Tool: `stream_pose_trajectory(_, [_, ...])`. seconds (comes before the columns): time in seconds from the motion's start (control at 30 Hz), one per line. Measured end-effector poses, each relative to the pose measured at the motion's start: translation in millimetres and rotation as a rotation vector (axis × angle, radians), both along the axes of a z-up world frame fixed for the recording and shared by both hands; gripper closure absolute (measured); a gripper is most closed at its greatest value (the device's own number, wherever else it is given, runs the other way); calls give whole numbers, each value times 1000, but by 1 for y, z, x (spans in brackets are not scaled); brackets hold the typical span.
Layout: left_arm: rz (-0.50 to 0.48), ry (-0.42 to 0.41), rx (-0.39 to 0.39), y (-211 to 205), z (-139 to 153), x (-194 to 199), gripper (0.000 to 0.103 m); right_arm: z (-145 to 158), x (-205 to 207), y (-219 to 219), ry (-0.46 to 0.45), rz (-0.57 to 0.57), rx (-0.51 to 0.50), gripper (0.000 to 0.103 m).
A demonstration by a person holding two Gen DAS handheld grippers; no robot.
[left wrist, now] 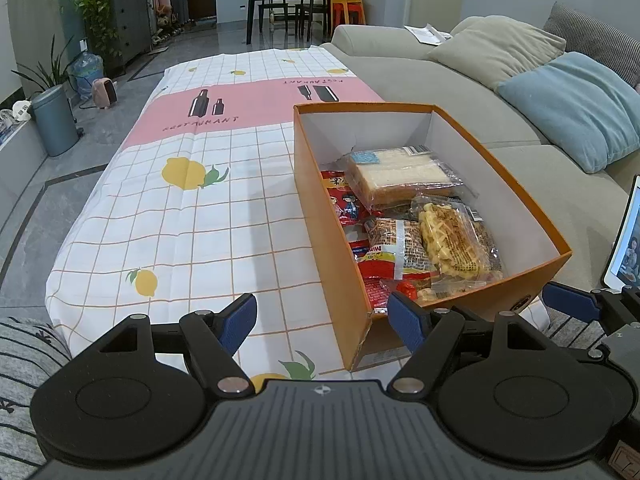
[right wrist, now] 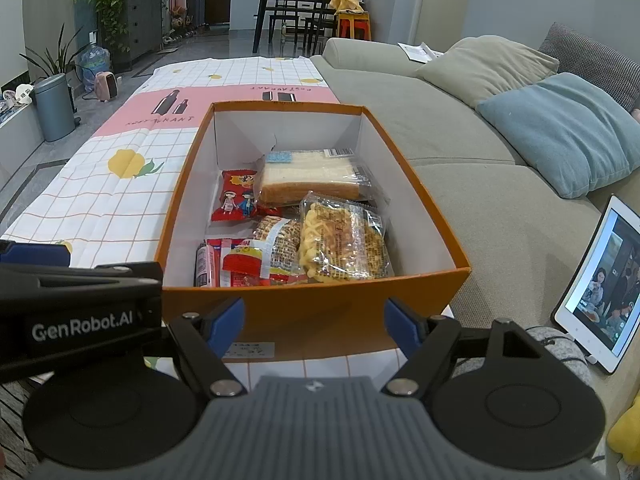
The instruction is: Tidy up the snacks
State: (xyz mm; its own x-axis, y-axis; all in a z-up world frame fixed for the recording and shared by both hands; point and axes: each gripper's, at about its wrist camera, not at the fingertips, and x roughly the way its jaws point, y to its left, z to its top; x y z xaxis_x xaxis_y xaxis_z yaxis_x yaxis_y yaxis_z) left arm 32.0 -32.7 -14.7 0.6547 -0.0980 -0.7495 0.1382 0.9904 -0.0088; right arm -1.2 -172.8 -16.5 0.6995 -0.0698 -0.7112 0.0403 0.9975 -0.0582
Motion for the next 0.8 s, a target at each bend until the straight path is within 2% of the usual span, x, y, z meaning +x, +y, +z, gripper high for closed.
stream_pose_trajectory(0.8, [5,25,-5,0,-2,2,15,-2,2,-1,11,6,-9,28])
